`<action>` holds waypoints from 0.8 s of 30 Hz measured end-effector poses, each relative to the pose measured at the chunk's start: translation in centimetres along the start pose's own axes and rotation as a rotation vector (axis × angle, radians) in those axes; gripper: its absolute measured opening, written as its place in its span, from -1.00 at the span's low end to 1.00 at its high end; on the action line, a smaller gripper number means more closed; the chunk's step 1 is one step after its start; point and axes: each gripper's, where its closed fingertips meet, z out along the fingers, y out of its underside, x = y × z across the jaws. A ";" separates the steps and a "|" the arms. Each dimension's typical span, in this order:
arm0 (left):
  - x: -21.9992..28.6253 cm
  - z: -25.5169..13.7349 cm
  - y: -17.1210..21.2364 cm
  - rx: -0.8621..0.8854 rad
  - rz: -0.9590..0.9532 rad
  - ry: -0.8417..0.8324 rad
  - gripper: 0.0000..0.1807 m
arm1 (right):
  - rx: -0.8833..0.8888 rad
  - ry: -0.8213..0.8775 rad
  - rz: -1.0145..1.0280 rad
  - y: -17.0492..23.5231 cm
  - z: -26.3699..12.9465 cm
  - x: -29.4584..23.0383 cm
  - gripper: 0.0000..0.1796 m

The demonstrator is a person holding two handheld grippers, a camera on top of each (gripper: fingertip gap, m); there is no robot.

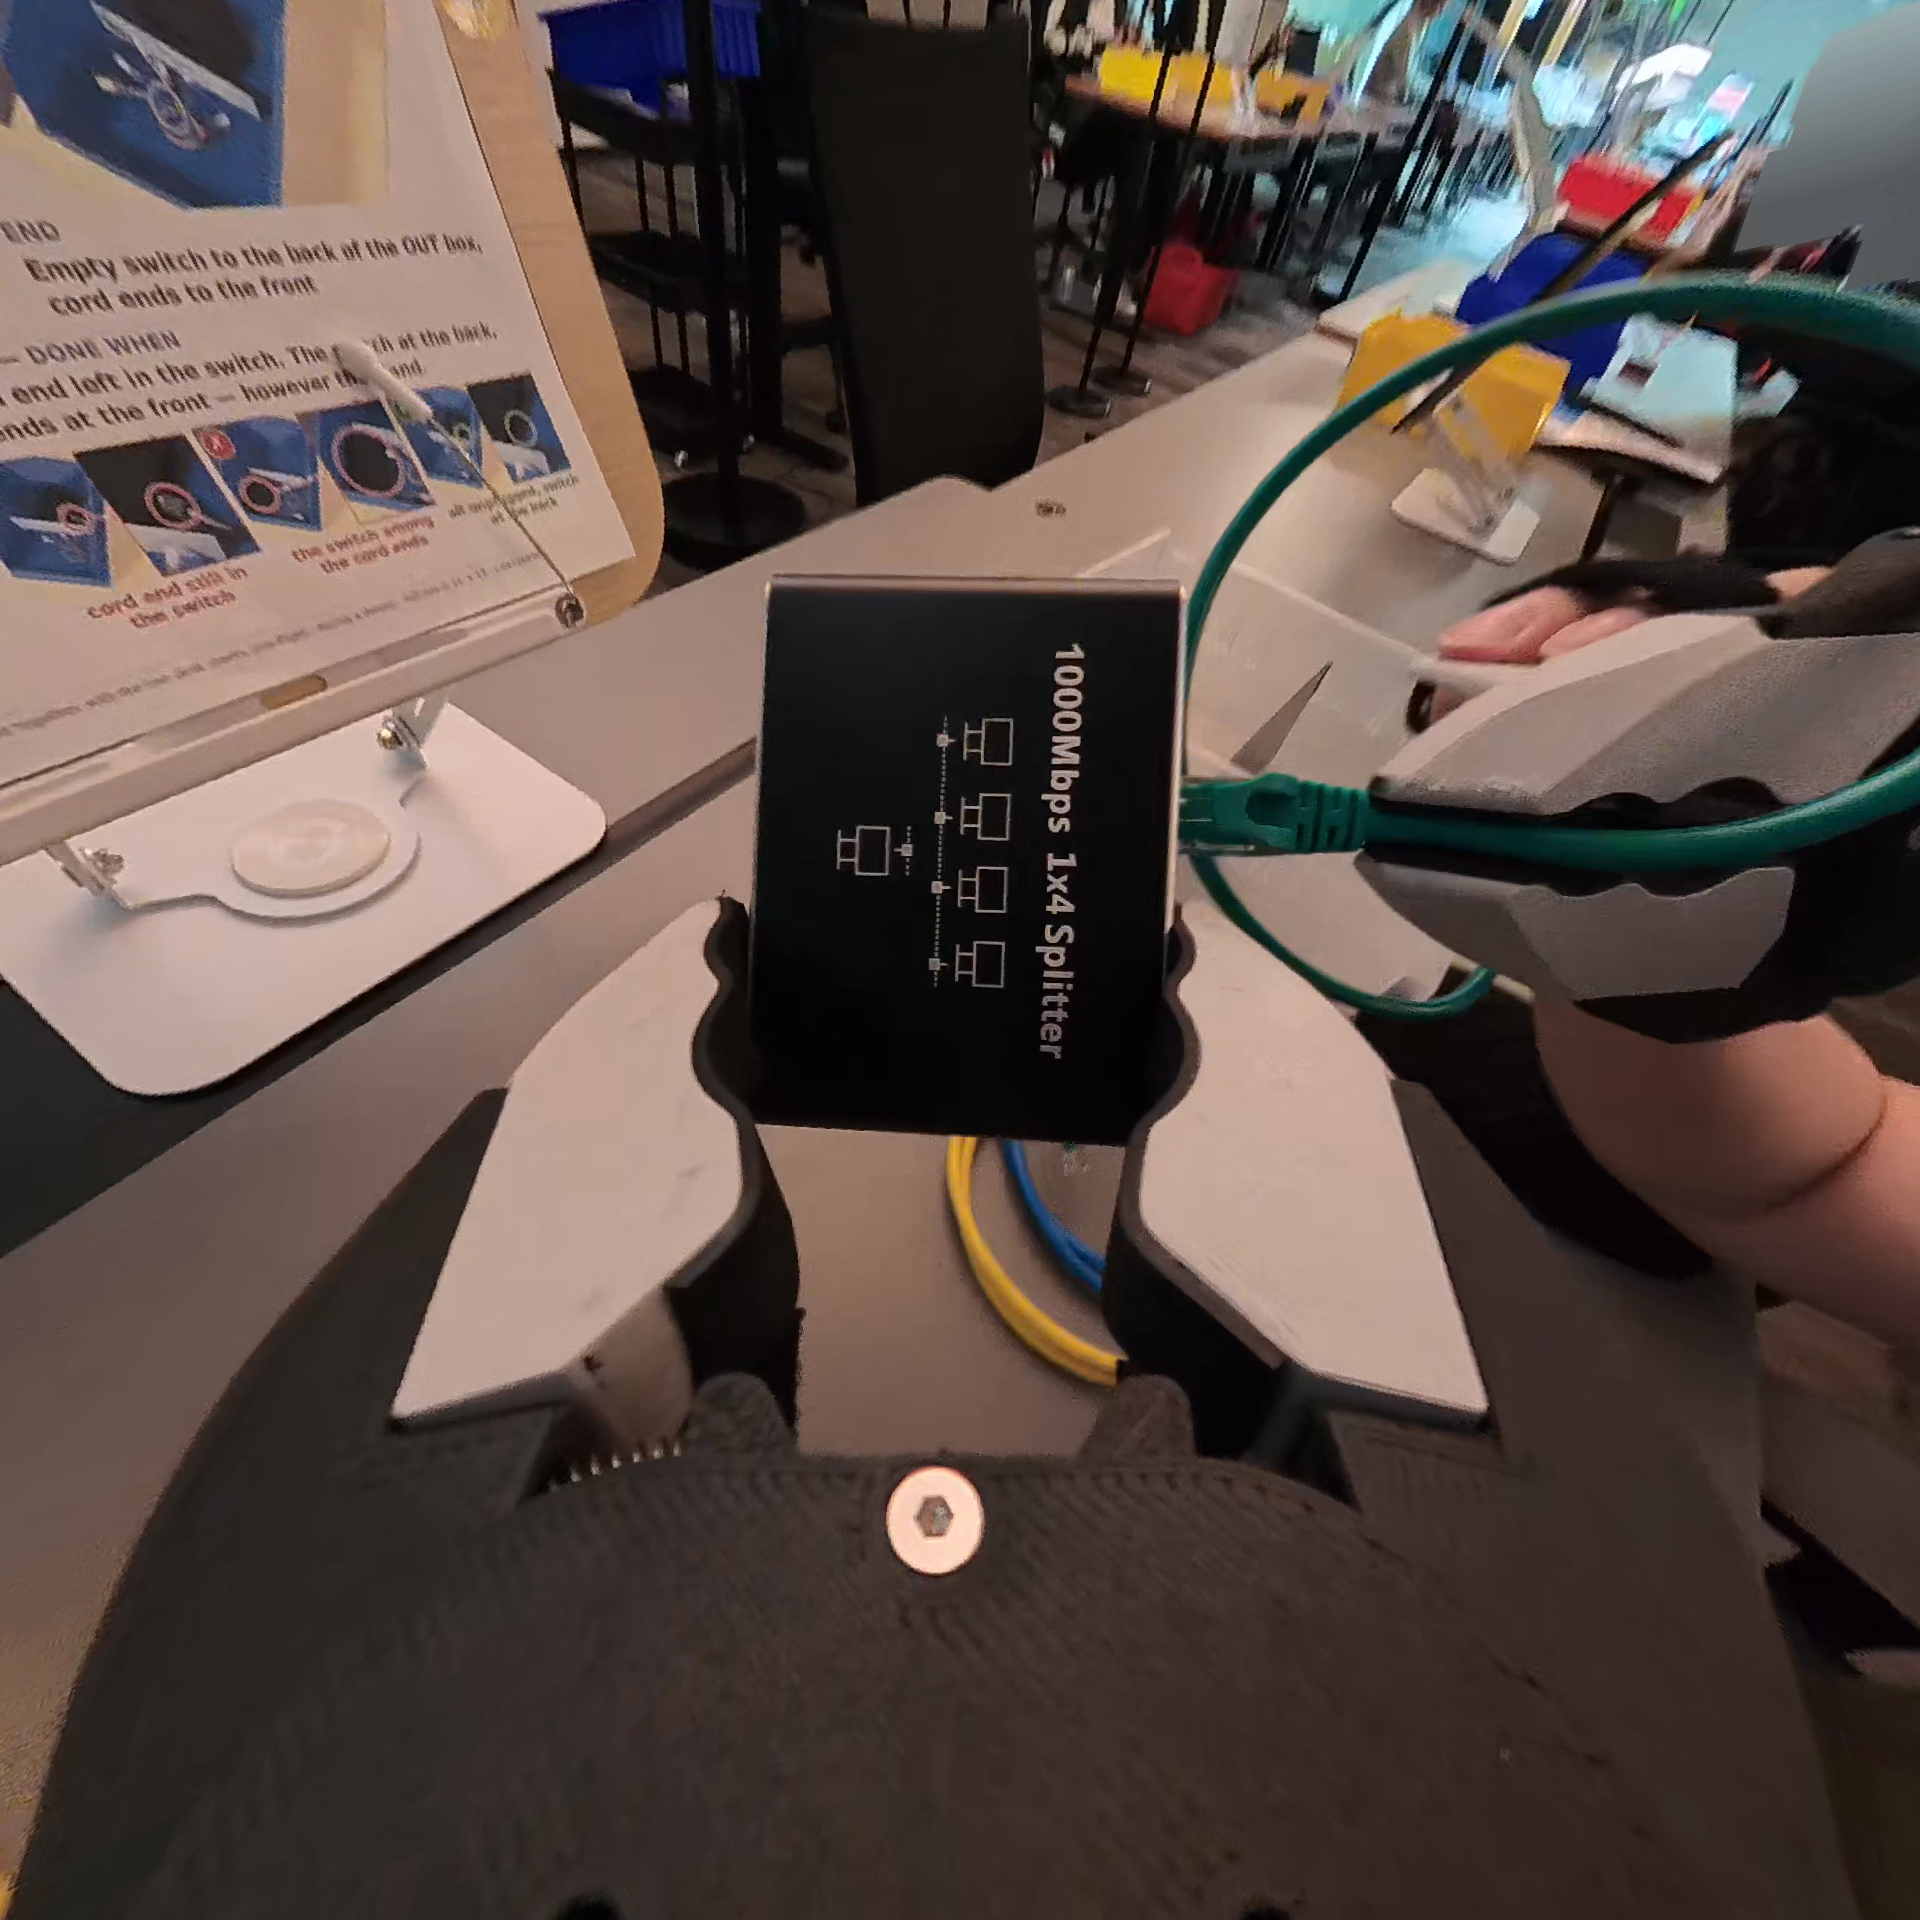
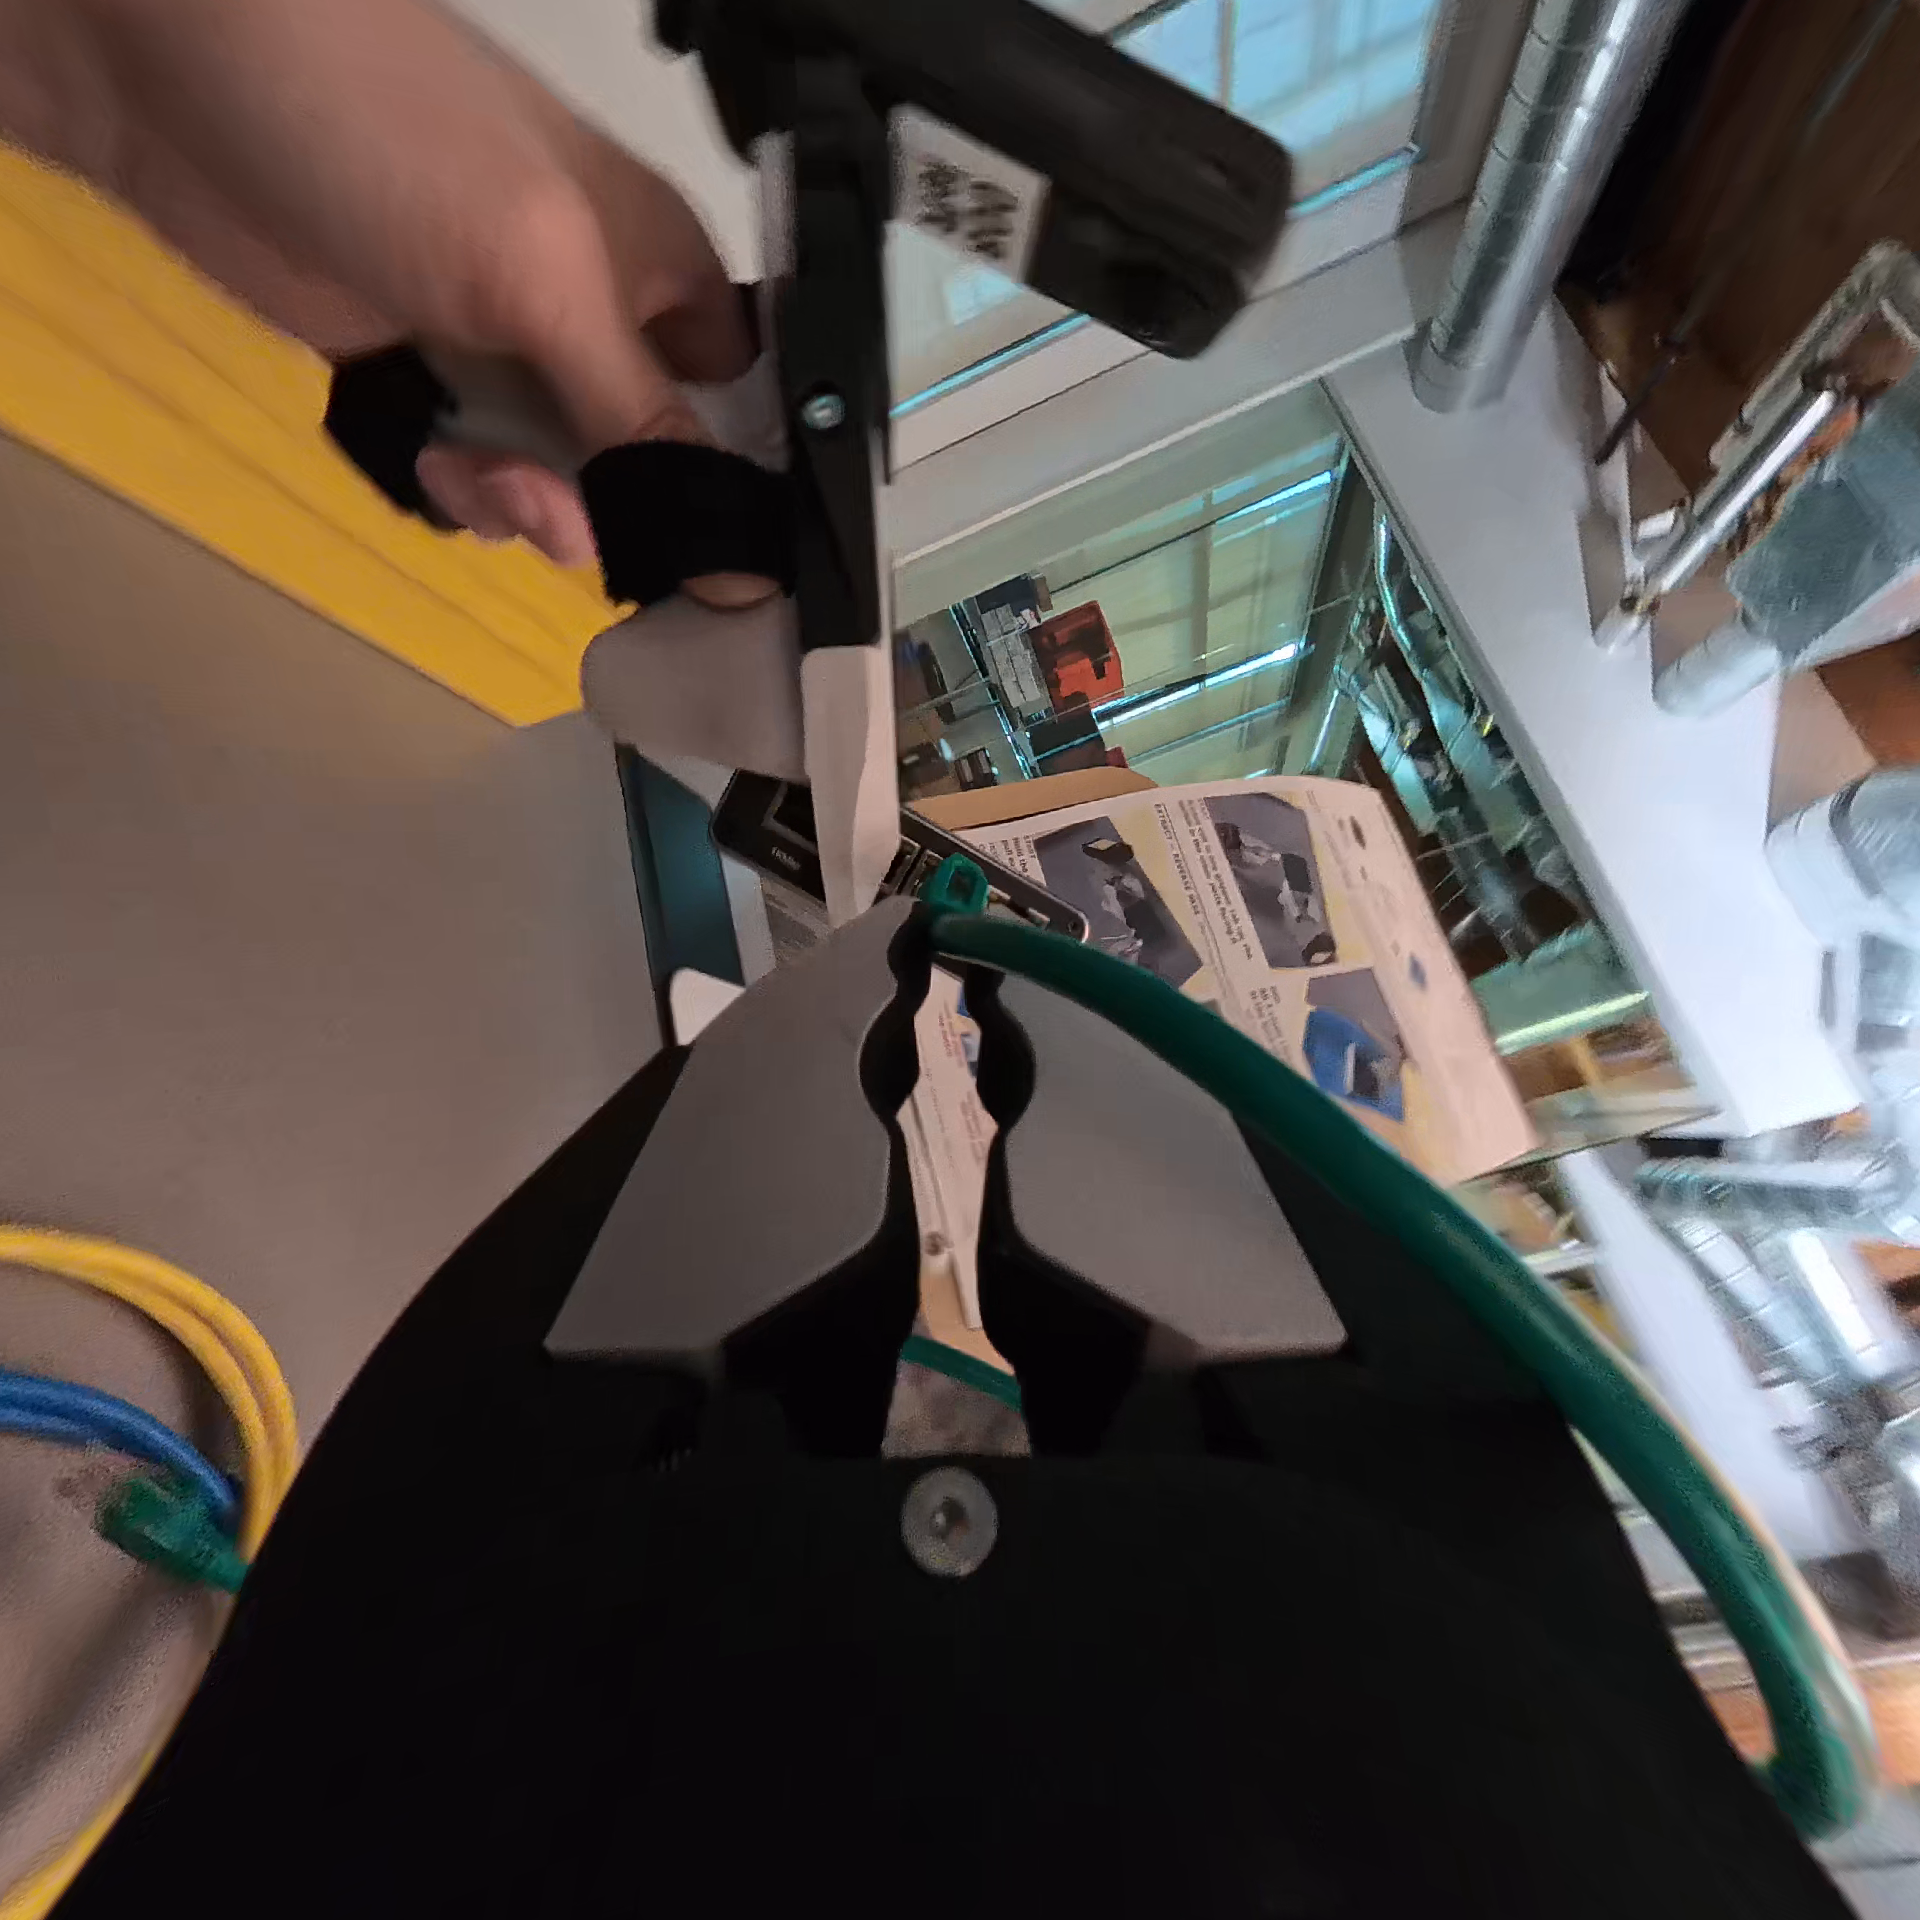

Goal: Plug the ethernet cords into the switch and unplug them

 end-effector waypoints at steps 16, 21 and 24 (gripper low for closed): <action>0.9 -1.0 -3.1 0.280 0.032 -0.009 -0.18 | 0.060 0.130 0.440 -1.3 -0.2 2.6 -0.92; 1.1 -1.3 -3.6 0.330 0.051 -0.028 -0.18 | 0.067 0.146 0.425 -1.5 -0.3 2.8 -0.92; 1.3 -1.6 -3.9 0.353 0.069 -0.055 -0.18 | 0.068 0.159 0.428 -1.6 -0.5 3.0 -0.92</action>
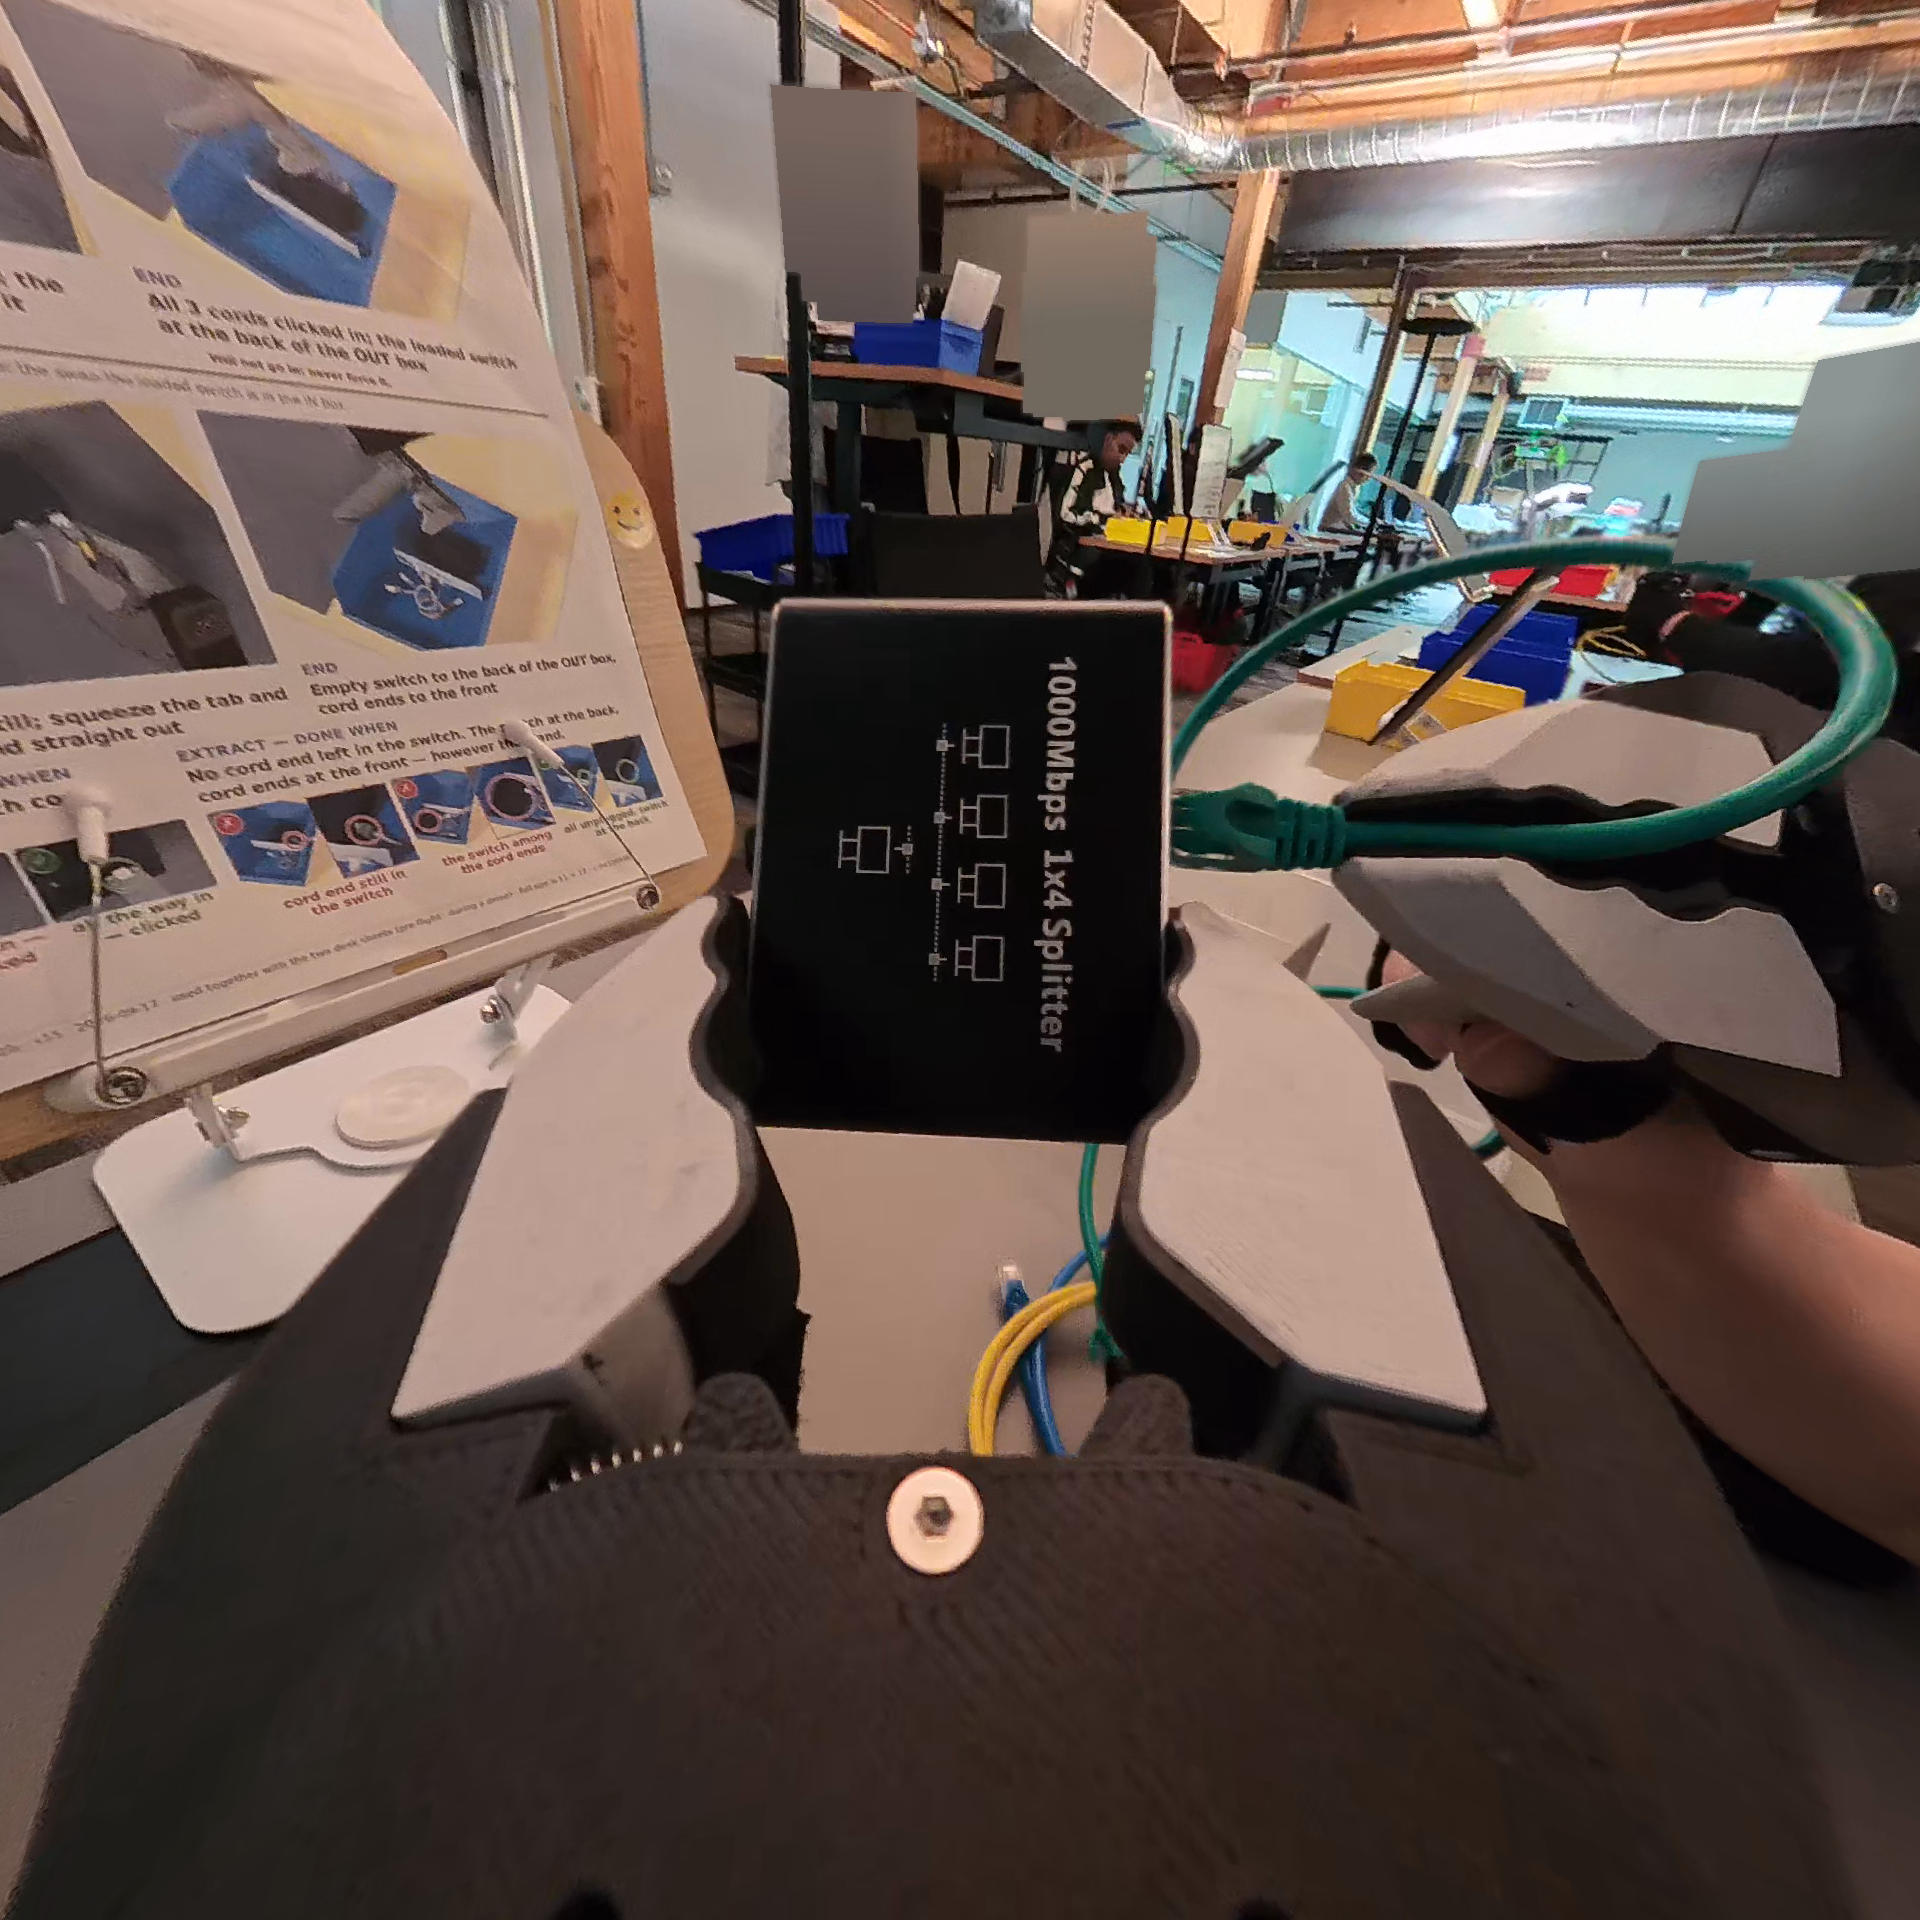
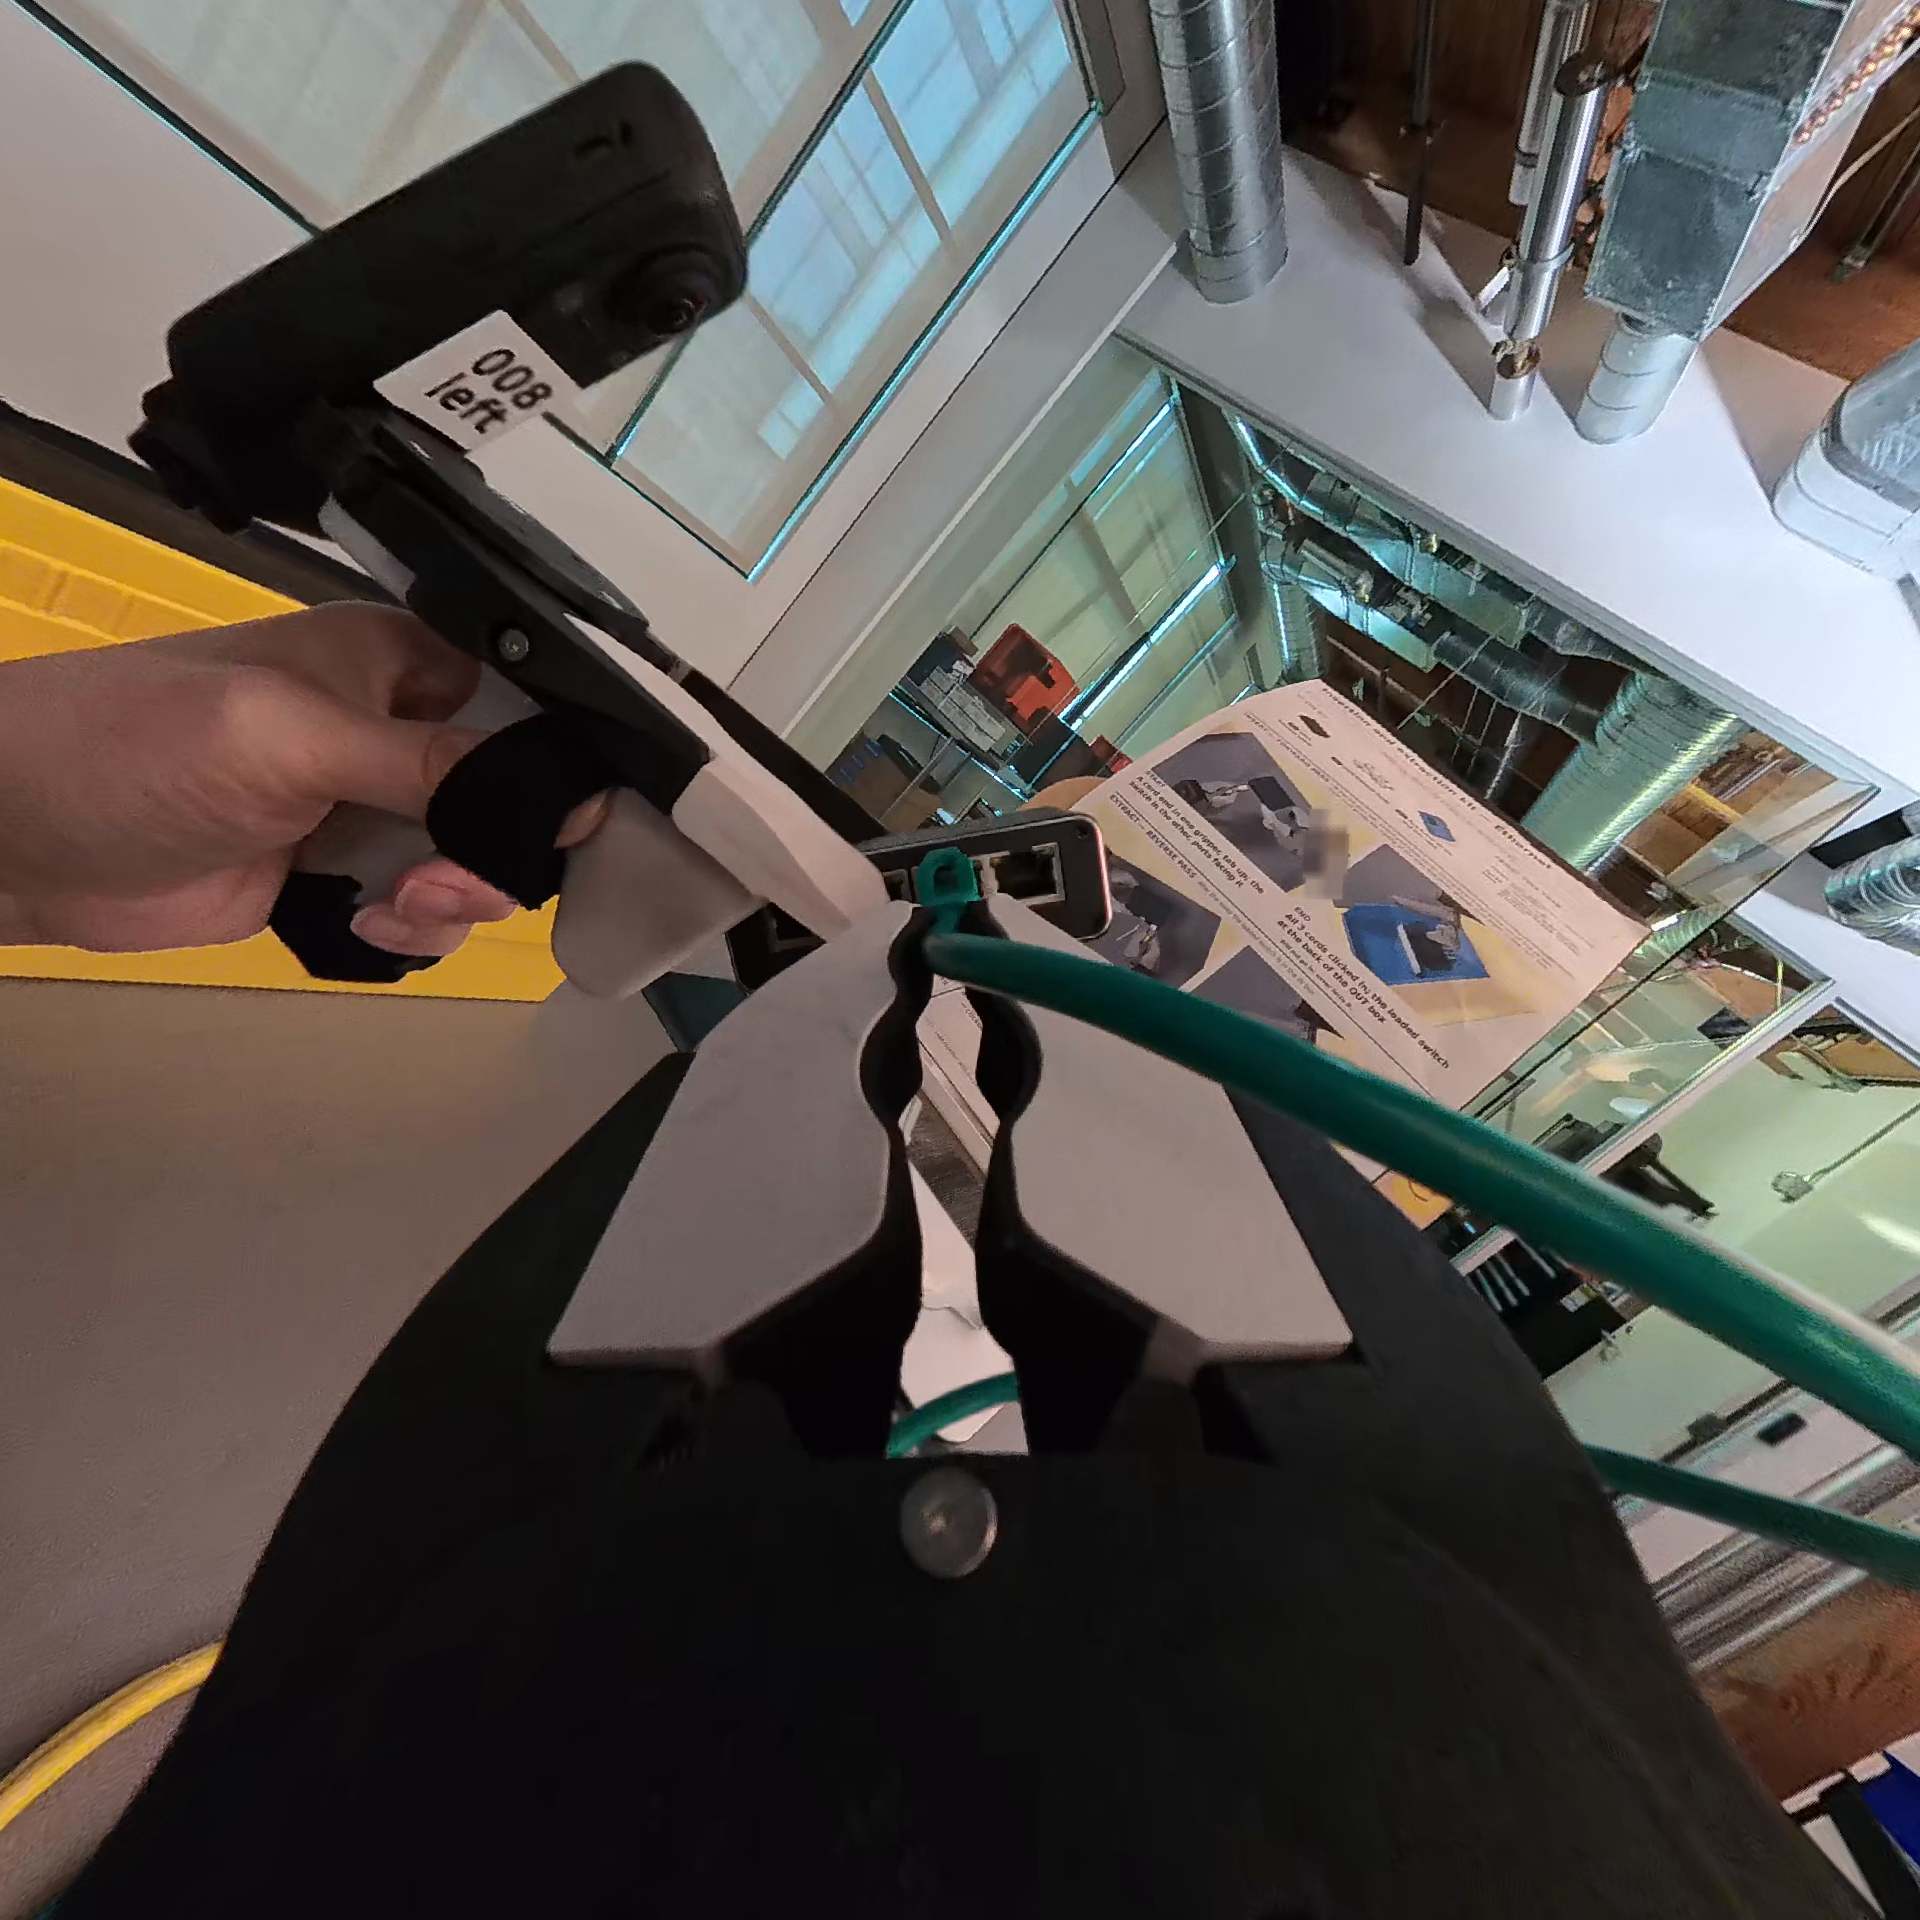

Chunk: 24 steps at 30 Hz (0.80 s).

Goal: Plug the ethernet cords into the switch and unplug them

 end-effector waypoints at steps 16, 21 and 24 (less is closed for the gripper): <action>3.4 0.5 0.9 0.092 -0.102 0.324 -0.07 | 0.011 0.012 -0.487 -2.7 -1.8 -1.4 -0.94; 4.1 0.5 2.7 -0.014 -0.186 0.497 0.06 | 0.020 -0.059 -0.499 -2.0 -1.6 -2.3 -0.93; 3.9 0.8 3.5 -0.028 -0.209 0.510 0.08 | 0.031 -0.083 -0.500 -1.6 -1.5 -2.8 -0.93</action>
